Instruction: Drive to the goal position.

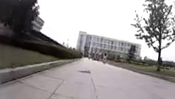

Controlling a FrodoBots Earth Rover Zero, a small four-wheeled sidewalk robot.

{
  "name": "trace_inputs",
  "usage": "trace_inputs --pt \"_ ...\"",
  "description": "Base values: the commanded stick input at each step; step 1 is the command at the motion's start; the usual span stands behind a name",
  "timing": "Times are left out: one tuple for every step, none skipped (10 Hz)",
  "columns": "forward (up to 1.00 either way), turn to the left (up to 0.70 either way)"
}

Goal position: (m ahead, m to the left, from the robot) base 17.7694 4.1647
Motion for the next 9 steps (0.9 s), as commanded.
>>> trace_inputs --pt "0.6 0.0" --pt "0.6 0.0" --pt "0.6 0.0" --pt "0.6 0.0" --pt "0.6 0.0" --pt "0.6 0.0" --pt "0.6 0.0" --pt "0.6 0.0" --pt "0.6 0.0"
